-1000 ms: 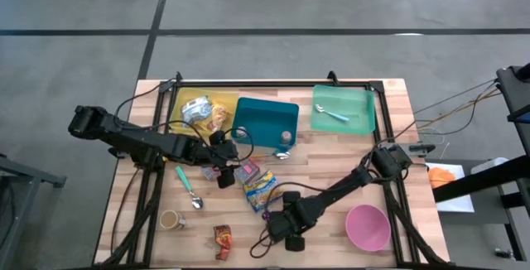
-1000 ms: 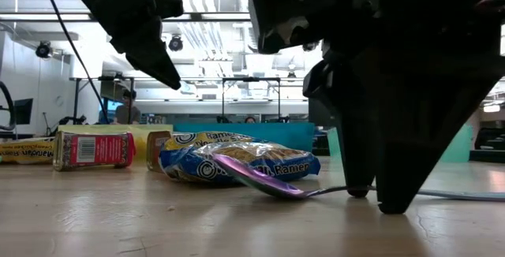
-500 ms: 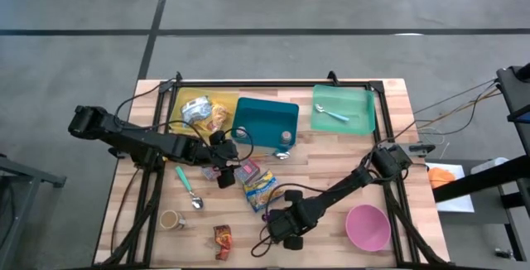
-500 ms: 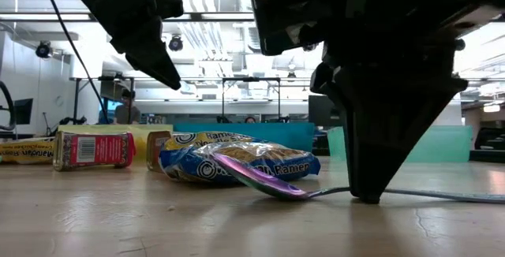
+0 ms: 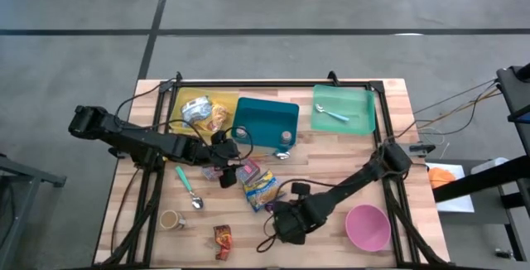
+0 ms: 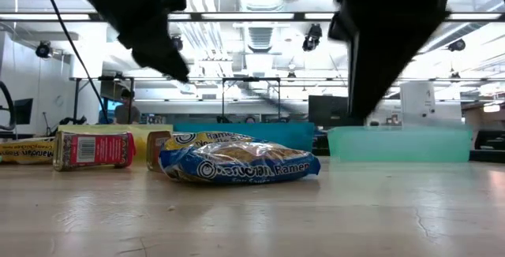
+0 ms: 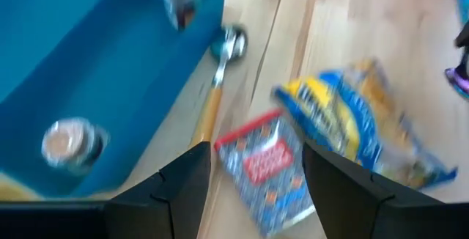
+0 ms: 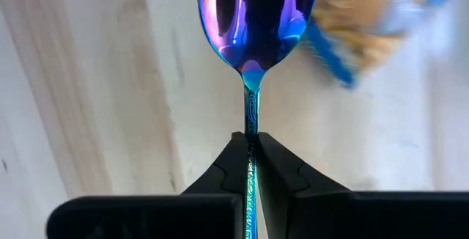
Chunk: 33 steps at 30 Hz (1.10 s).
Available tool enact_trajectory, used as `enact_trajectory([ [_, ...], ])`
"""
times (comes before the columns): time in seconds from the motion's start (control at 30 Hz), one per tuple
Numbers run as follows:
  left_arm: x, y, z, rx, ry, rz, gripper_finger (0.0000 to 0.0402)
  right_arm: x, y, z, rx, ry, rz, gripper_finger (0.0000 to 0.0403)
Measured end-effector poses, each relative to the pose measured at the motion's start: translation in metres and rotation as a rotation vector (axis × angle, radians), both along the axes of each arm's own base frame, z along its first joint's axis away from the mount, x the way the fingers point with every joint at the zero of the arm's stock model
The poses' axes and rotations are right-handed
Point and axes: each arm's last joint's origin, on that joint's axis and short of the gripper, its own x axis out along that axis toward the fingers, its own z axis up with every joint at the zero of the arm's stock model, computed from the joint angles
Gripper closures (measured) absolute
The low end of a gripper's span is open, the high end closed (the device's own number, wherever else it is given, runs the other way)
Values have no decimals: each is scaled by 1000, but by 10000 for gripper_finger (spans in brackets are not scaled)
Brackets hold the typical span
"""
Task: Pick & Place Food Item
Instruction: Put the violet spoon into the green bin
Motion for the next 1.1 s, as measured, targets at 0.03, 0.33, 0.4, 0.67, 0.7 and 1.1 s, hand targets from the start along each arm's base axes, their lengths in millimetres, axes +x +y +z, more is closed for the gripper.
enact_trajectory([
  [0.03,2,0,2,0,-28,-1,177,-4,-1,8,-17,-16,-16,393],
  [0.33,11,-2,12,61,-150,-72,177,-49,-40,86,-153,-273,-189,394],
  [0.4,9,-1,13,71,-141,-80,177,-64,-56,101,-151,-326,-243,394],
  [0.67,3,0,23,141,-161,-143,177,-116,-133,129,-118,-445,-504,394],
  [0.7,2,0,25,151,-166,-152,177,-121,-142,130,-121,-450,-530,394],
  [1.1,-9,10,44,325,-230,48,177,-150,-233,127,-141,-415,-738,394],
])
